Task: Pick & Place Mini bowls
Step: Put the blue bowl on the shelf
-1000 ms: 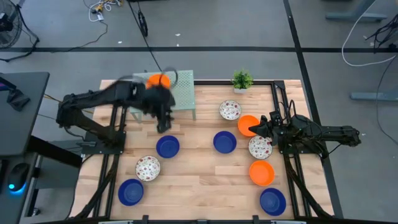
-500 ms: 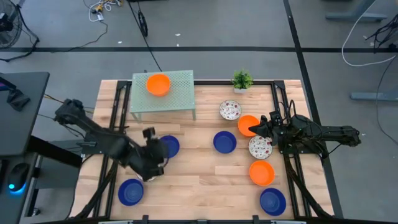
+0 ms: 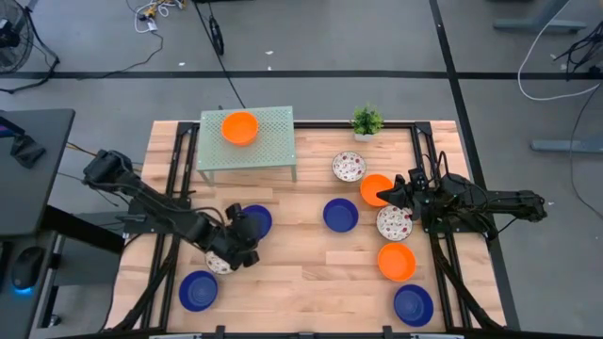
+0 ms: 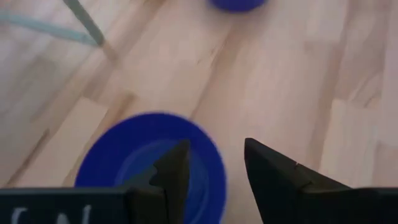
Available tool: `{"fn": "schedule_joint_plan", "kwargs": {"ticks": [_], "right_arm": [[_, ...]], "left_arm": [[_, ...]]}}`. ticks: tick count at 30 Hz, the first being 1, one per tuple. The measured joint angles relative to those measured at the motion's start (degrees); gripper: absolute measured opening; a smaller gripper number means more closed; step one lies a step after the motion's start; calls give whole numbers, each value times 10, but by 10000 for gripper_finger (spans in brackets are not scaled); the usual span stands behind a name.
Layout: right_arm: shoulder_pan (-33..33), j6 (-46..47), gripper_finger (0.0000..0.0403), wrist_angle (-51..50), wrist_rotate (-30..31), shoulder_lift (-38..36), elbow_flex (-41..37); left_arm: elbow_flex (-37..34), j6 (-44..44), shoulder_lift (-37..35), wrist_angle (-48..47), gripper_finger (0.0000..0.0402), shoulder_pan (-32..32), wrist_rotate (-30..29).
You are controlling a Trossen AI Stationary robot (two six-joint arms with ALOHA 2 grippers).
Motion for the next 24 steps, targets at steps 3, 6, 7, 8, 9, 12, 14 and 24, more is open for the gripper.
{"fn": "schedule_joint_plan", "kwargs": {"ticks": [3, 6, 7, 8, 9, 12, 14, 24], "right_arm": [[0, 0, 6, 0, 0, 0, 0], [0, 0, 7, 0, 0, 0, 0], [0, 0, 7, 0, 0, 0, 0], [0, 0, 7, 0, 0, 0, 0], [0, 0, 7, 0, 0, 0, 0], [0, 0, 7, 0, 0, 0, 0], [0, 0, 7, 0, 0, 0, 0], [0, 0, 7, 0, 0, 0, 0]], "left_arm": [[-12, 12, 0, 3, 179, 11, 35], [-22, 26, 0, 7, 203, 16, 67], [-25, 28, 0, 9, 209, 17, 73], [-27, 28, 0, 9, 214, 17, 74], [-29, 28, 4, 10, 217, 17, 74], [-30, 37, 22, 12, 218, 17, 78], [-30, 47, 42, 24, 212, 17, 90], [-30, 58, 98, 44, 165, 17, 98]]}}
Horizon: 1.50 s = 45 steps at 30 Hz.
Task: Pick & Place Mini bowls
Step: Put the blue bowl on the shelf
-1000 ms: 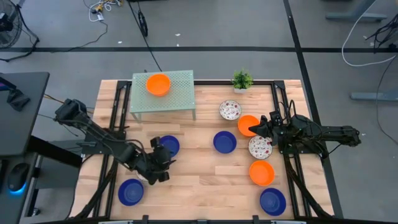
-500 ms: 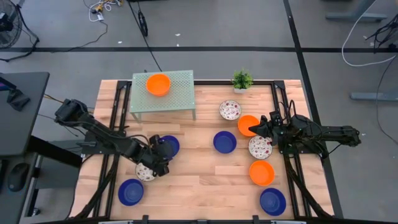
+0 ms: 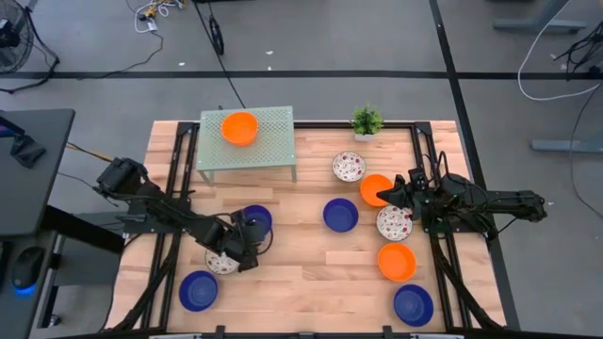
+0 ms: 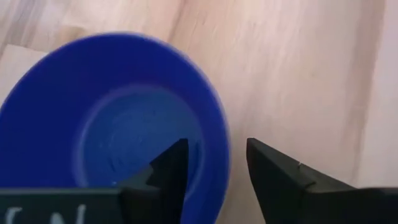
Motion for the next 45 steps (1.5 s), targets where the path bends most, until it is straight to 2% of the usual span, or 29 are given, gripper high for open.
{"fn": "schedule_joint_plan", "kwargs": {"ticks": [11, 22, 30, 36, 41, 45], "right_arm": [[0, 0, 7, 0, 0, 0, 0], [0, 0, 7, 0, 0, 0, 0], [0, 0, 7, 0, 0, 0, 0], [0, 0, 7, 0, 0, 0, 0], [0, 0, 7, 0, 0, 0, 0], [0, 0, 7, 0, 0, 0, 0]], "left_arm": [[42, 16, -2, -19, 120, 0, 0], [44, 15, -2, -51, 93, 12, 1], [44, 17, -2, -51, 11, 12, 0], [46, 61, -2, -10, 9, 9, 15], [106, 110, -1, -8, 7, 16, -1], [188, 173, -1, -38, 5, 38, -20]]}}
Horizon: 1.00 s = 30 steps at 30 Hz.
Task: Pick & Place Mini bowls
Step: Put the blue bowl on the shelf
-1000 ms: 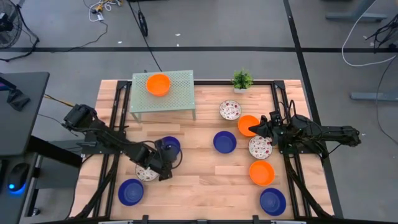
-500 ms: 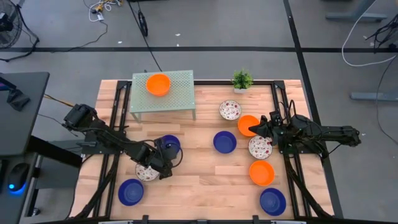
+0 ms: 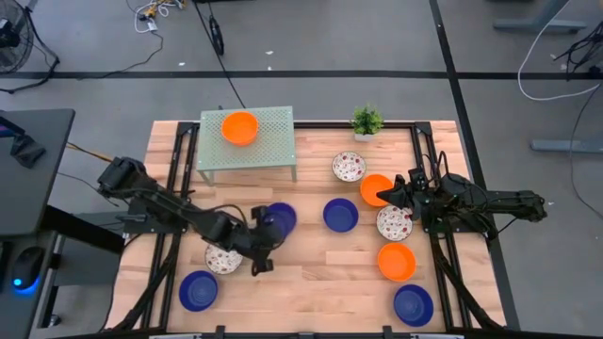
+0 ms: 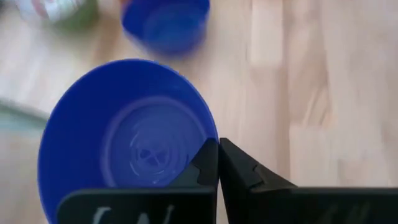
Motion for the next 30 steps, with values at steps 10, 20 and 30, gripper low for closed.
{"fn": "schedule_joint_plan", "kwargs": {"ticks": [10, 20, 30], "right_arm": [[0, 0, 7, 0, 0, 0, 0], [0, 0, 7, 0, 0, 0, 0], [0, 0, 7, 0, 0, 0, 0]], "left_arm": [[192, 166, 0, -163, 4, 150, 7], [231, 238, -1, -195, 5, 346, 122], [231, 239, 2, -194, 10, 444, 173]]}}
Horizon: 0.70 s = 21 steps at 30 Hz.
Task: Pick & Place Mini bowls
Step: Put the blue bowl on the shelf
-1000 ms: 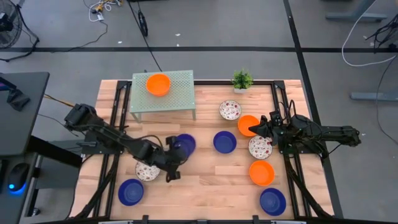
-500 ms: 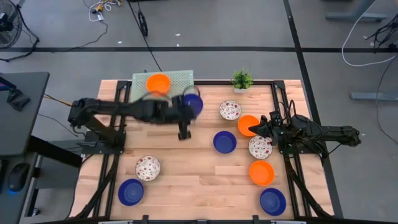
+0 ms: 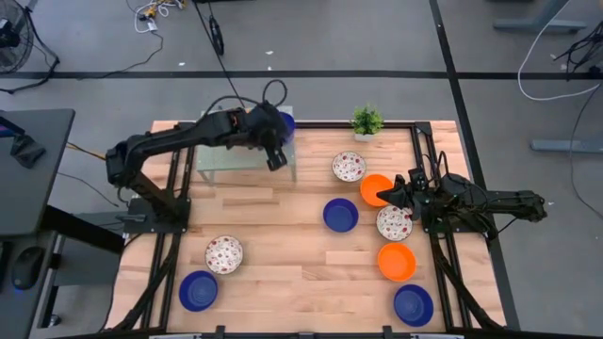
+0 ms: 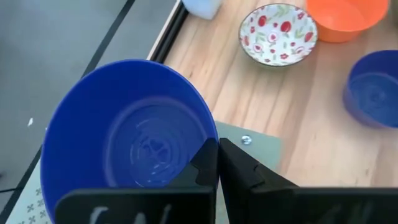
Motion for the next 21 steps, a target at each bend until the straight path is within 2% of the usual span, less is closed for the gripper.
{"fn": "schedule_joint_plan", "kwargs": {"ticks": [16, 21], "right_arm": [[0, 0, 7, 0, 0, 0, 0], [0, 0, 7, 0, 0, 0, 0]], "left_arm": [[0, 15, 48, 12, 15, 9, -6], [0, 15, 48, 9, 16, 9, -35]]}}
